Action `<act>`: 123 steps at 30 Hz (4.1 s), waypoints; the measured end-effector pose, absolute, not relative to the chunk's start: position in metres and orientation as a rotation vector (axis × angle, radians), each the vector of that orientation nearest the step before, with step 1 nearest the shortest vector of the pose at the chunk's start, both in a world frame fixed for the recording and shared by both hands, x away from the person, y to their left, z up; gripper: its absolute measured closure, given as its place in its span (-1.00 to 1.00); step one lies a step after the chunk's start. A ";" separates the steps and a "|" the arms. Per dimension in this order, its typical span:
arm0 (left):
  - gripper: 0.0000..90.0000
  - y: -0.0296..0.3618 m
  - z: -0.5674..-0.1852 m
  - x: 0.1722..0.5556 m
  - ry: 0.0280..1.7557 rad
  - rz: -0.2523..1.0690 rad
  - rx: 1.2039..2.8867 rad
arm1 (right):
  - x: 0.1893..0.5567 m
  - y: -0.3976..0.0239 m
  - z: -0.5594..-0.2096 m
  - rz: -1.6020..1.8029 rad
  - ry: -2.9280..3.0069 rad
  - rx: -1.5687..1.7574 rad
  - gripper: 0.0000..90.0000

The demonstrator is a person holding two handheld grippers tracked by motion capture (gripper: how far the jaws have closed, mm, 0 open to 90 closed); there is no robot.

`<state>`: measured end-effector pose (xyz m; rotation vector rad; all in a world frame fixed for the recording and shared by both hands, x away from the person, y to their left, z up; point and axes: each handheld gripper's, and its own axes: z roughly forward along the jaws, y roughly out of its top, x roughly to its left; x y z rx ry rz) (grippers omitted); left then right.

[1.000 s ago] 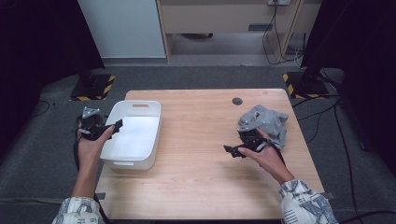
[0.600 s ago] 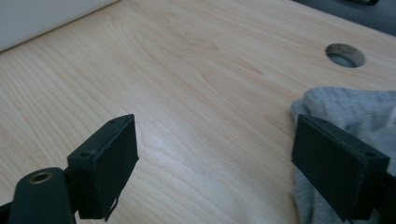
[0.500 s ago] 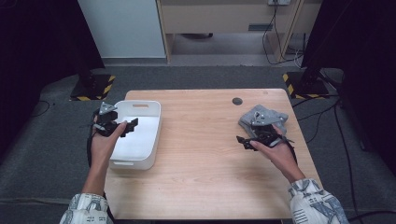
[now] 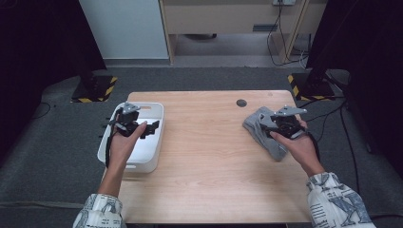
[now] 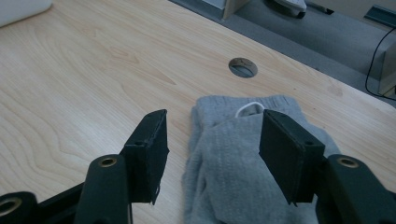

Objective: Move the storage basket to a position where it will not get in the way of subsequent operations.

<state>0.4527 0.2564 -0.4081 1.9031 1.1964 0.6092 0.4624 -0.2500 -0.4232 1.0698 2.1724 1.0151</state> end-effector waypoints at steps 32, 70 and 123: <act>-0.91 0.187 -0.424 0.451 1.104 0.497 1.962 | 0.495 -0.256 -0.477 0.810 2.245 1.184 0.41; -0.88 0.133 -0.455 0.447 1.021 0.424 2.067 | 0.485 -0.173 -0.486 0.936 2.395 1.001 0.70; -0.86 0.141 -0.486 0.438 1.066 0.383 2.014 | 0.471 -0.101 -0.461 1.045 2.420 0.924 0.02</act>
